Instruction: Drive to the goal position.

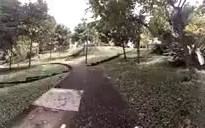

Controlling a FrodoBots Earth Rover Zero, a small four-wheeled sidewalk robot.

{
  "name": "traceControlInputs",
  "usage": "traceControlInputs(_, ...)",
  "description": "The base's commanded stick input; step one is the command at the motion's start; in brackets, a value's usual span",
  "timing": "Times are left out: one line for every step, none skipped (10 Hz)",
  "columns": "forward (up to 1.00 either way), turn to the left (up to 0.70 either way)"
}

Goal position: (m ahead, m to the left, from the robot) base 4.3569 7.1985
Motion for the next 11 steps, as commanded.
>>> traceControlInputs(0.5, 0.0)
traceControlInputs(0.5, 0.0)
traceControlInputs(0.5, 0.0)
traceControlInputs(0.5, 0.43)
traceControlInputs(0.5, 0.05)
traceControlInputs(0.5, 0.0)
traceControlInputs(0.5, 0.0)
traceControlInputs(0.5, 0.07)
traceControlInputs(0.5, 0.49)
traceControlInputs(0.5, 0.0)
traceControlInputs(0.5, 0.0)
